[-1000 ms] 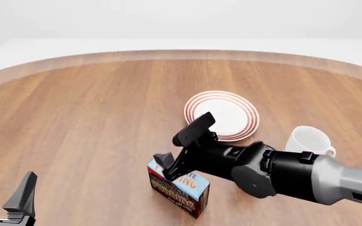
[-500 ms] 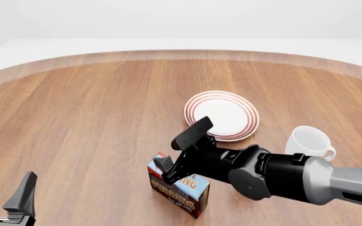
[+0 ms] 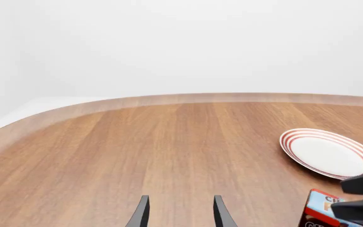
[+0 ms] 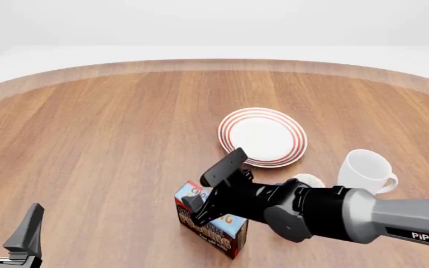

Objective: Put the chocolate pudding to the right of the plate.

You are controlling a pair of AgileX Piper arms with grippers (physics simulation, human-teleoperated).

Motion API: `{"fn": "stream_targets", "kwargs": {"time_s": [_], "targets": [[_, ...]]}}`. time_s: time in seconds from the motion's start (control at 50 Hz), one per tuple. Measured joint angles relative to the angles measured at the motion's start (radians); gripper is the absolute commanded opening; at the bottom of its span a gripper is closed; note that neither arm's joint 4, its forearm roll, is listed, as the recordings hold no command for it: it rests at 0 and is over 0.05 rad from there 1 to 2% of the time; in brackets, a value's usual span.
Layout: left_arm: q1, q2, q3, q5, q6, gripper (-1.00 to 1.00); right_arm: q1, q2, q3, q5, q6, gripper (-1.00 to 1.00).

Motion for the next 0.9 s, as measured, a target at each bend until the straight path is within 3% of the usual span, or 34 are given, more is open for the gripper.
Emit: {"fn": "stream_targets", "kwargs": {"time_s": [0.44, 0.46, 0.9], "targets": [[0.0, 0.0, 0.0, 0.0, 0.0, 1.0, 0.001, 0.046, 0.002, -0.019, 0.01, 1.0], [0.0, 0.0, 0.0, 0.0, 0.0, 1.0, 0.0, 0.047, 0.002, -0.02, 0.01, -1.0], [0.0, 0.0, 0.0, 0.0, 0.0, 1.0, -0.007, 0.035, 0.006, -0.027, 0.004, -1.0]]}}
